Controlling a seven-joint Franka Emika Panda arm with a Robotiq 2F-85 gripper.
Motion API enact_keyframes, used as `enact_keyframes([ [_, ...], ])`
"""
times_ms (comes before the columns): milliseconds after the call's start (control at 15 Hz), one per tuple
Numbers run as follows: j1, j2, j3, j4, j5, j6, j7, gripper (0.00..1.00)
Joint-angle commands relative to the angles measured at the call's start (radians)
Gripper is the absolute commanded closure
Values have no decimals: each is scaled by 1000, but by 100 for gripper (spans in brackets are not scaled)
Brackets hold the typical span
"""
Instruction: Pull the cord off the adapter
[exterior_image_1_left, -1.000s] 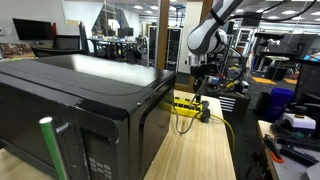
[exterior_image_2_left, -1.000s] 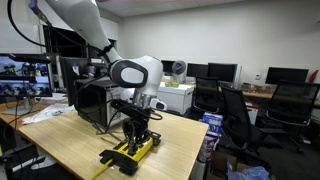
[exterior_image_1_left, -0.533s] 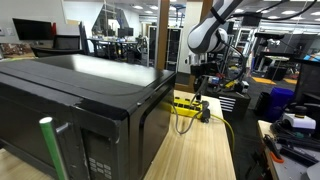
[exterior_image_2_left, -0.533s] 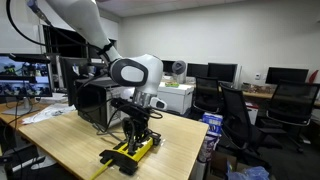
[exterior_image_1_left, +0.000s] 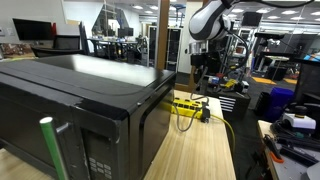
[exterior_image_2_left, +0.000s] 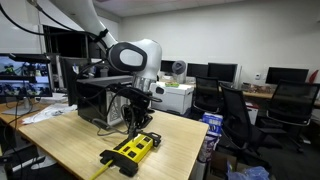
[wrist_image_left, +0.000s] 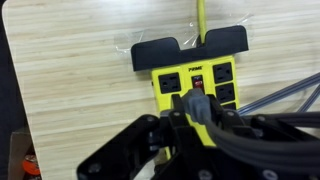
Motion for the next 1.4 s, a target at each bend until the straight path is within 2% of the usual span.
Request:
enact_keyframes([
  [0, 7, -34, -7, -14, 10, -21, -23, 93],
  [933, 23, -21, -5, -15, -7, 11, -35, 93],
  [1333, 24, -24, -3, -13, -5, 253, -28, 93],
])
